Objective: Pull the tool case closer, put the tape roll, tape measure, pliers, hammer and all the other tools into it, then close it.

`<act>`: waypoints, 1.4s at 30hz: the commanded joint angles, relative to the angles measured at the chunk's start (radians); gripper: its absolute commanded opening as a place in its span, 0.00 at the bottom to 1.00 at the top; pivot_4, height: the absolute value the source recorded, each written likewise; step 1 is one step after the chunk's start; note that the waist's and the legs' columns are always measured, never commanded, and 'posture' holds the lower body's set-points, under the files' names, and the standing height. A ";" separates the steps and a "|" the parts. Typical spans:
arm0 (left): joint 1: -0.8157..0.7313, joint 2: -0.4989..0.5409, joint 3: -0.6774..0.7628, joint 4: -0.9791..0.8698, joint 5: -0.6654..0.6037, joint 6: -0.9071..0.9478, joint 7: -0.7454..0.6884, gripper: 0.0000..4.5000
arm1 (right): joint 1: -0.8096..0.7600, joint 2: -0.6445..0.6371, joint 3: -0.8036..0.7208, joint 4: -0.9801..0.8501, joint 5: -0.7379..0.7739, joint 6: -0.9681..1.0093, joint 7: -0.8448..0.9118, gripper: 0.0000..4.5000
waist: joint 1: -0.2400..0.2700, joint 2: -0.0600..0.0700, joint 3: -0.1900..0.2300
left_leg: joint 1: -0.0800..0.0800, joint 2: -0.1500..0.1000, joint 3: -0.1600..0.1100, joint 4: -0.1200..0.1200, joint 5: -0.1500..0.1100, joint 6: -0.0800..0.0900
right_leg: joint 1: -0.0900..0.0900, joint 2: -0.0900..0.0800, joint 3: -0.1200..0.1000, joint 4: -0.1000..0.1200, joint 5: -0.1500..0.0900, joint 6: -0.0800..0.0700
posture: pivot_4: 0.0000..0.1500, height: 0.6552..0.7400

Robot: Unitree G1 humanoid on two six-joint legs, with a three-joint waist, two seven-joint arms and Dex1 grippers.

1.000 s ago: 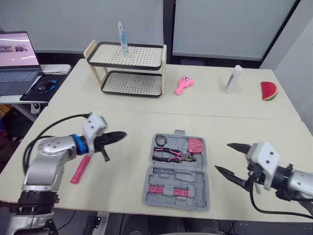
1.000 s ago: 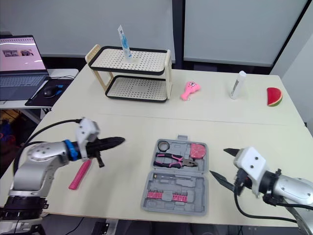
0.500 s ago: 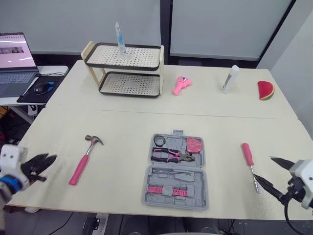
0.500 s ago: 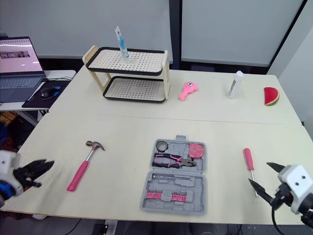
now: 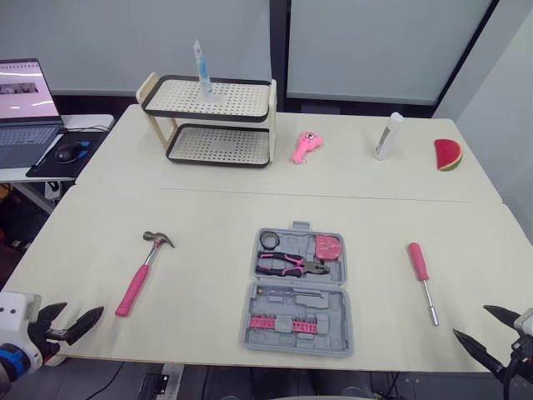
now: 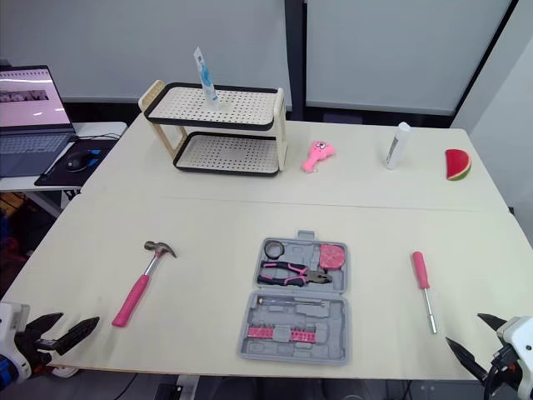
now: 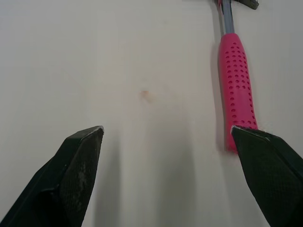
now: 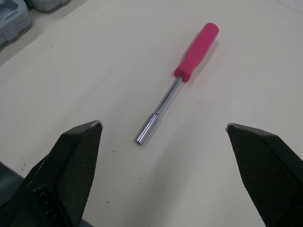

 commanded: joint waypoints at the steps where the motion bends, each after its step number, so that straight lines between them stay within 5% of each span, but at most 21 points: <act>1: 0.026 -0.004 0.047 -0.034 -0.019 -0.012 0.015 1.00 | -0.019 -0.030 -0.020 -0.026 0.008 0.017 -0.003 1.00 | -0.001 0.000 0.000 | 0.000 0.000 0.000 0.000 0.000 0.000 | 0.000 0.000 0.000 0.000 0.000 0.000 | 1.00 0.94; 7: 0.063 -0.021 0.057 -0.066 -0.030 -0.014 0.034 1.00 | -0.102 -0.100 0.026 -0.120 0.030 0.064 0.028 1.00 | 0.000 0.000 0.000 | 0.001 0.000 0.001 0.000 -0.001 -0.001 | 0.000 0.000 0.000 0.000 -0.001 -0.001 | 1.00 0.94; 13: 0.063 -0.027 0.049 -0.124 -0.038 -0.003 0.051 1.00 | -0.390 -0.233 0.226 -0.322 0.192 0.295 0.038 1.00 | -0.007 0.000 0.003 | 0.001 0.003 0.001 -0.001 -0.001 -0.002 | 0.000 0.002 0.001 0.000 -0.006 -0.004 | 1.00 0.94; 22: -0.017 -0.042 0.008 -0.253 -0.074 0.069 0.116 1.00 | -0.764 -0.275 0.490 -0.363 0.281 0.422 0.076 1.00 | 0.009 0.000 0.005 | -0.005 0.002 -0.002 -0.001 -0.002 -0.003 | -0.004 0.002 -0.002 -0.002 0.000 -0.001 | 1.00 0.94; 42: -0.439 -0.050 -0.308 -0.009 0.093 0.147 0.275 1.00 | -0.905 -0.243 0.676 -0.369 0.212 0.439 0.059 1.00 | 0.003 0.001 0.007 | -0.006 0.002 -0.003 0.000 -0.002 -0.003 | -0.006 0.003 -0.003 0.000 0.000 -0.001 | 1.00 0.94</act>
